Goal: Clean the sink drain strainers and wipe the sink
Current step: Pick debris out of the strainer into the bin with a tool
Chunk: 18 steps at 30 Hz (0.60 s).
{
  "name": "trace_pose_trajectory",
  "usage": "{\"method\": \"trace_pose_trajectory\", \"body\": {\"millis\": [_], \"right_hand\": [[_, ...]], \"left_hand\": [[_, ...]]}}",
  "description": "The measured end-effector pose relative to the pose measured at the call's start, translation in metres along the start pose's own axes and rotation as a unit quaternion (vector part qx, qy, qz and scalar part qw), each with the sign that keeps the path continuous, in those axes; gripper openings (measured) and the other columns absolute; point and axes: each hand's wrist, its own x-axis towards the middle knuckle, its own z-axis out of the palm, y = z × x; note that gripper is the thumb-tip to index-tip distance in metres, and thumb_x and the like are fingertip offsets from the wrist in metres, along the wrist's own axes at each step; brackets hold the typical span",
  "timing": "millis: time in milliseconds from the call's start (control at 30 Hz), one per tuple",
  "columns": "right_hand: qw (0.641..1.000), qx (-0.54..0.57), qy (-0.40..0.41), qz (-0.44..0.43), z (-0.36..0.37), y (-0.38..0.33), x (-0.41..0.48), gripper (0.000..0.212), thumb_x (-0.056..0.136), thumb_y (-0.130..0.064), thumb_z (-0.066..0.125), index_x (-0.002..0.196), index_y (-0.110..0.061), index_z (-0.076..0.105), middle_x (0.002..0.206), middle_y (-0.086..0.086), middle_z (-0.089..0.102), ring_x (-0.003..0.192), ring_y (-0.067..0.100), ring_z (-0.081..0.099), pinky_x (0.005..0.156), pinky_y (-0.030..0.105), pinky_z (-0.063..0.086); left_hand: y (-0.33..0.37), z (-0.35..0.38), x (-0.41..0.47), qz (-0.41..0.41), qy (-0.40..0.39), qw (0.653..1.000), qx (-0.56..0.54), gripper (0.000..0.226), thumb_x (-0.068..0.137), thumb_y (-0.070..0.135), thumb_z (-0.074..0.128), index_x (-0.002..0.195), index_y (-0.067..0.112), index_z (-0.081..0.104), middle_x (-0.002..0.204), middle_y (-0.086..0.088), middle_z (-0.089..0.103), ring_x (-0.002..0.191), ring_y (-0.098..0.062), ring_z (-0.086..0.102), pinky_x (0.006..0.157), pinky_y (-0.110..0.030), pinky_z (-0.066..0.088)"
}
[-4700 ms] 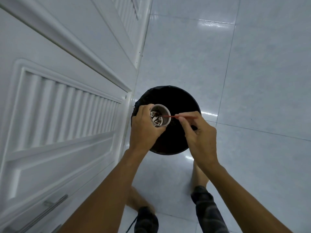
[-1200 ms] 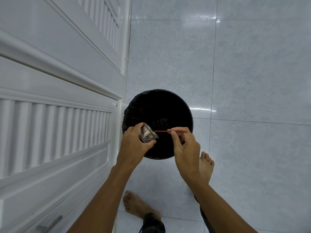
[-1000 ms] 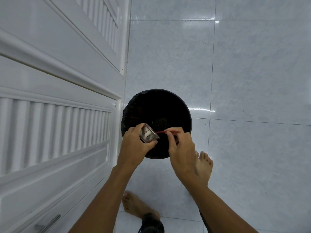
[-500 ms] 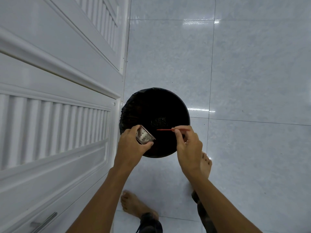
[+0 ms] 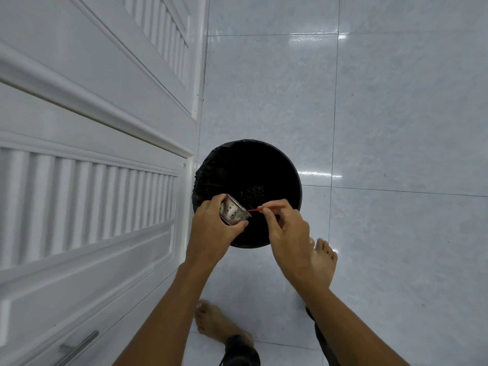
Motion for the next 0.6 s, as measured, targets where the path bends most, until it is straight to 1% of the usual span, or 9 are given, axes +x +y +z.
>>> {"method": "trace_pose_trajectory", "body": {"millis": [100, 167, 200, 267, 333, 400, 467, 533, 600], "right_hand": [[0.996, 0.023, 0.069, 0.049, -0.007, 0.0, 0.009, 0.021, 0.102, -0.029, 0.059, 0.113, -0.014, 0.069, 0.097, 0.006, 0.07, 0.092, 0.02, 0.067, 0.081, 0.043, 0.059], [0.994, 0.039, 0.085, 0.064, -0.013, -0.002, 0.012, 0.024, 0.102, -0.03, 0.059, 0.113, -0.011, 0.069, 0.098, 0.008, 0.07, 0.093, 0.022, 0.068, 0.083, 0.045, 0.059], [0.994, 0.041, 0.079, 0.061, -0.014, -0.004, 0.01, 0.025, 0.101, -0.03, 0.06, 0.114, -0.01, 0.069, 0.099, 0.007, 0.071, 0.094, 0.022, 0.067, 0.084, 0.045, 0.059], [0.996, 0.037, 0.07, 0.048, -0.017, -0.01, 0.004, 0.025, 0.101, -0.031, 0.06, 0.115, -0.012, 0.069, 0.099, 0.005, 0.071, 0.092, 0.019, 0.067, 0.082, 0.042, 0.06], [0.996, 0.043, 0.074, 0.025, -0.023, -0.014, -0.001, 0.021, 0.1, -0.03, 0.06, 0.113, -0.016, 0.069, 0.097, 0.001, 0.071, 0.089, 0.015, 0.066, 0.078, 0.036, 0.06], [0.995, 0.054, 0.08, 0.002, -0.031, -0.016, -0.003, 0.013, 0.1, -0.03, 0.061, 0.109, -0.024, 0.067, 0.095, -0.009, 0.07, 0.089, 0.01, 0.066, 0.076, 0.027, 0.059], [0.995, 0.059, 0.08, -0.012, -0.035, -0.02, -0.007, 0.009, 0.099, -0.031, 0.061, 0.107, -0.032, 0.065, 0.094, -0.021, 0.068, 0.092, 0.004, 0.066, 0.075, 0.017, 0.057], [0.994, 0.068, 0.078, -0.026, -0.035, -0.024, -0.011, 0.012, 0.098, -0.032, 0.061, 0.109, -0.031, 0.066, 0.096, -0.021, 0.069, 0.094, 0.002, 0.066, 0.074, 0.014, 0.056], [0.994, 0.064, 0.076, -0.039, -0.037, -0.028, -0.014, 0.016, 0.098, -0.032, 0.061, 0.111, -0.027, 0.068, 0.098, -0.014, 0.071, 0.093, 0.004, 0.067, 0.073, 0.015, 0.056]], "left_hand": [[-0.002, 0.002, -0.002, 0.005, -0.005, 1.0, -0.008, 0.08, 0.072, 0.037, 0.092, 0.141, 0.018, 0.055, 0.126, -0.003, 0.061, 0.115, -0.019, 0.059, 0.098, -0.035, 0.056], [-0.009, 0.002, -0.004, 0.002, -0.007, 1.0, -0.017, 0.079, 0.072, 0.035, 0.092, 0.14, 0.018, 0.055, 0.126, -0.002, 0.06, 0.115, -0.018, 0.059, 0.098, -0.032, 0.056], [-0.013, 0.002, -0.005, 0.0, -0.008, 1.0, -0.024, 0.08, 0.072, 0.033, 0.093, 0.141, 0.018, 0.055, 0.127, -0.001, 0.059, 0.115, -0.018, 0.058, 0.097, -0.026, 0.054], [-0.019, 0.003, -0.007, -0.004, -0.001, 0.999, -0.047, 0.081, 0.071, 0.026, 0.093, 0.142, 0.018, 0.053, 0.128, 0.0, 0.056, 0.115, -0.014, 0.056, 0.089, -0.006, 0.048], [-0.018, 0.007, -0.01, -0.002, 0.009, 0.997, -0.073, 0.082, 0.07, 0.018, 0.091, 0.142, 0.019, 0.052, 0.128, 0.001, 0.054, 0.113, -0.01, 0.055, 0.084, 0.002, 0.043], [-0.013, 0.011, -0.013, 0.011, 0.01, 0.995, -0.101, 0.08, 0.068, 0.013, 0.09, 0.138, 0.025, 0.053, 0.126, 0.005, 0.053, 0.113, -0.007, 0.056, 0.089, -0.003, 0.047], [-0.007, 0.01, -0.015, 0.03, 0.02, 0.992, -0.121, 0.076, 0.067, 0.014, 0.09, 0.13, 0.034, 0.052, 0.124, 0.01, 0.055, 0.116, -0.002, 0.056, 0.092, -0.011, 0.05], [-0.001, 0.007, -0.015, 0.044, 0.035, 0.989, -0.133, 0.074, 0.068, 0.02, 0.092, 0.128, 0.039, 0.051, 0.123, 0.013, 0.058, 0.116, 0.0, 0.056, 0.091, -0.012, 0.05], [0.005, 0.002, -0.012, 0.058, 0.052, 0.987, -0.138, 0.072, 0.07, 0.024, 0.092, 0.13, 0.033, 0.053, 0.123, 0.012, 0.06, 0.117, -0.003, 0.057, 0.094, -0.014, 0.051]]}}
